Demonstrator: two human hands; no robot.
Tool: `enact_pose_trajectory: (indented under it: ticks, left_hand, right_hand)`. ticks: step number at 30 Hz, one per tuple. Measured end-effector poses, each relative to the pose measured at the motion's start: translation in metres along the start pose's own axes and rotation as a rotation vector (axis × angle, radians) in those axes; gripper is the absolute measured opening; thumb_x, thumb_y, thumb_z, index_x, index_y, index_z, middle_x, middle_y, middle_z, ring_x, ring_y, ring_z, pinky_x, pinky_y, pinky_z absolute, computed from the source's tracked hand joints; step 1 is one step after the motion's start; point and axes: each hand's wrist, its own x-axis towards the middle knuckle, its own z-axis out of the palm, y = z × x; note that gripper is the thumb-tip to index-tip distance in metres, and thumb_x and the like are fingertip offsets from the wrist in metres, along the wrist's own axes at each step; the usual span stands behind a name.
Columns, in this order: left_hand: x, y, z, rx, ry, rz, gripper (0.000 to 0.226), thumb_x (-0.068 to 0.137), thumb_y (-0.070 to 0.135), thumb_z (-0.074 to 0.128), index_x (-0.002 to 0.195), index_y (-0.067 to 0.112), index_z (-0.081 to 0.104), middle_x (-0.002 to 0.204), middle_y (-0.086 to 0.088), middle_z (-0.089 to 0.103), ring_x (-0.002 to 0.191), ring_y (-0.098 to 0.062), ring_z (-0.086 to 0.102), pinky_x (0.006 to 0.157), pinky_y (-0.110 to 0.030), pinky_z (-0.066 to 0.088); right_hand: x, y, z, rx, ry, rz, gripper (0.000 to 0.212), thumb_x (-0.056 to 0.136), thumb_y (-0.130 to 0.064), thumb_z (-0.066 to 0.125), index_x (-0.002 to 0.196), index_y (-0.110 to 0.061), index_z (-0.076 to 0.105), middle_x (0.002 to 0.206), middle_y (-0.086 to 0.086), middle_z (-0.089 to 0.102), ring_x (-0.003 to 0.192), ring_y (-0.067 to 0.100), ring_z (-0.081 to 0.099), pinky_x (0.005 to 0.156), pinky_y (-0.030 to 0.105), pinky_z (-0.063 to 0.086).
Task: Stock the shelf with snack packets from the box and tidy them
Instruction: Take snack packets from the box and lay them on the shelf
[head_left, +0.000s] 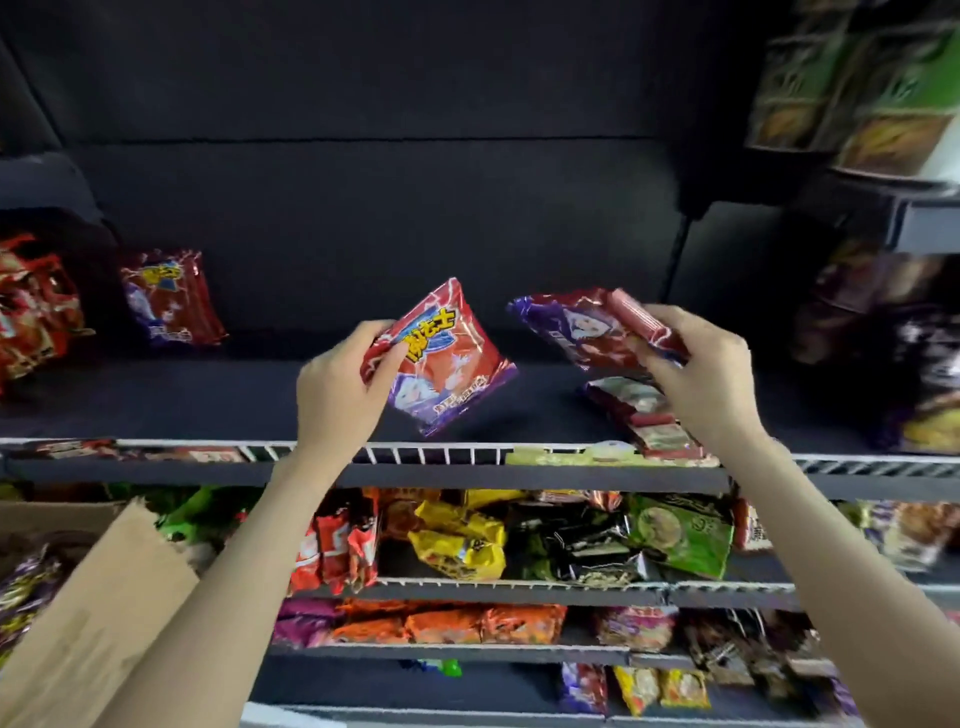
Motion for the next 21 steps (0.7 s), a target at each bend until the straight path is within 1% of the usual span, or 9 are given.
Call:
enact_pose_trajectory:
  ticks: [2, 3, 5, 8, 10, 14, 17, 19, 21]
  left_hand:
    - [0.009, -0.002, 0.021, -0.033, -0.001, -0.006, 0.027, 0.093, 0.029, 0.056, 0.108, 0.008, 0.062, 0.088, -0.003, 0.071, 0.075, -0.015, 0.067, 0.059, -0.027, 0.05]
    - [0.014, -0.004, 0.031, -0.042, 0.003, -0.005, 0.028, 0.093, 0.03, 0.056, 0.108, 0.008, 0.062, 0.09, -0.003, 0.071, 0.077, -0.017, 0.068, 0.06, -0.028, 0.051]
    - [0.025, -0.006, 0.051, -0.041, 0.018, 0.02, 0.026, 0.093, 0.03, 0.056, 0.108, 0.009, 0.061, 0.092, -0.003, 0.071, 0.079, -0.017, 0.068, 0.06, -0.031, 0.054]
    - [0.045, 0.001, 0.088, -0.021, 0.039, 0.067, 0.022, 0.093, 0.027, 0.058, 0.107, 0.01, 0.061, 0.092, -0.002, 0.071, 0.077, -0.018, 0.069, 0.056, -0.031, 0.053]
    - [0.058, 0.01, 0.116, 0.015, 0.022, 0.129, 0.021, 0.093, 0.027, 0.058, 0.106, 0.011, 0.061, 0.091, -0.001, 0.071, 0.074, -0.018, 0.069, 0.052, -0.029, 0.051]
    - [0.074, 0.033, 0.171, 0.04, -0.028, 0.27, 0.017, 0.091, 0.026, 0.058, 0.102, 0.015, 0.063, 0.087, 0.003, 0.07, 0.065, -0.016, 0.067, 0.043, -0.024, 0.044]
    - [0.074, 0.059, 0.206, 0.003, -0.132, 0.324, 0.017, 0.092, 0.025, 0.058, 0.106, 0.016, 0.062, 0.091, 0.003, 0.069, 0.067, -0.017, 0.067, 0.044, -0.025, 0.044]
    - [0.071, 0.078, 0.223, -0.055, -0.272, 0.319, 0.022, 0.096, 0.029, 0.05, 0.113, 0.019, 0.059, 0.1, 0.004, 0.068, 0.079, -0.017, 0.067, 0.052, -0.029, 0.049]
    - [0.07, 0.097, 0.233, -0.139, -0.444, 0.253, 0.025, 0.098, 0.032, 0.044, 0.118, 0.025, 0.057, 0.109, 0.006, 0.066, 0.093, -0.016, 0.064, 0.067, -0.034, 0.052]
  right_hand:
    - [0.01, 0.026, -0.002, -0.154, -0.043, -0.086, 0.042, 0.079, 0.0, 0.066, 0.117, -0.019, 0.065, 0.11, -0.004, 0.068, 0.096, 0.01, 0.063, 0.082, 0.019, 0.048]
    - [0.015, 0.038, -0.003, -0.229, -0.068, -0.14, 0.048, 0.076, 0.003, 0.065, 0.118, -0.019, 0.065, 0.113, -0.002, 0.068, 0.099, 0.017, 0.065, 0.08, 0.027, 0.052]
    - [0.023, 0.06, -0.002, -0.351, -0.126, -0.243, 0.054, 0.07, 0.009, 0.067, 0.118, -0.016, 0.066, 0.114, 0.002, 0.068, 0.097, 0.025, 0.067, 0.073, 0.036, 0.057]
    - [0.032, 0.085, 0.005, -0.434, -0.293, -0.317, 0.056, 0.067, 0.01, 0.072, 0.115, -0.017, 0.068, 0.113, 0.002, 0.069, 0.098, 0.025, 0.068, 0.069, 0.04, 0.058]
    - [0.036, 0.096, 0.009, -0.454, -0.416, -0.285, 0.054, 0.068, 0.007, 0.072, 0.114, -0.022, 0.069, 0.113, -0.002, 0.069, 0.102, 0.023, 0.067, 0.075, 0.039, 0.057]
    - [0.036, 0.109, 0.005, -0.447, -0.576, -0.124, 0.045, 0.08, -0.009, 0.066, 0.119, -0.03, 0.065, 0.122, -0.01, 0.064, 0.116, 0.014, 0.056, 0.097, 0.033, 0.046]
    - [0.032, 0.117, -0.005, -0.455, -0.678, -0.038, 0.04, 0.089, -0.031, 0.06, 0.129, -0.034, 0.056, 0.132, -0.013, 0.056, 0.121, 0.009, 0.051, 0.103, 0.032, 0.041]
    - [0.03, 0.119, -0.011, -0.469, -0.741, 0.008, 0.044, 0.09, -0.046, 0.055, 0.132, -0.035, 0.049, 0.135, -0.011, 0.053, 0.122, 0.011, 0.05, 0.102, 0.035, 0.041]
    - [0.026, 0.12, -0.017, -0.471, -0.754, 0.035, 0.047, 0.089, -0.056, 0.05, 0.132, -0.038, 0.048, 0.137, -0.012, 0.051, 0.124, 0.011, 0.049, 0.102, 0.037, 0.042]
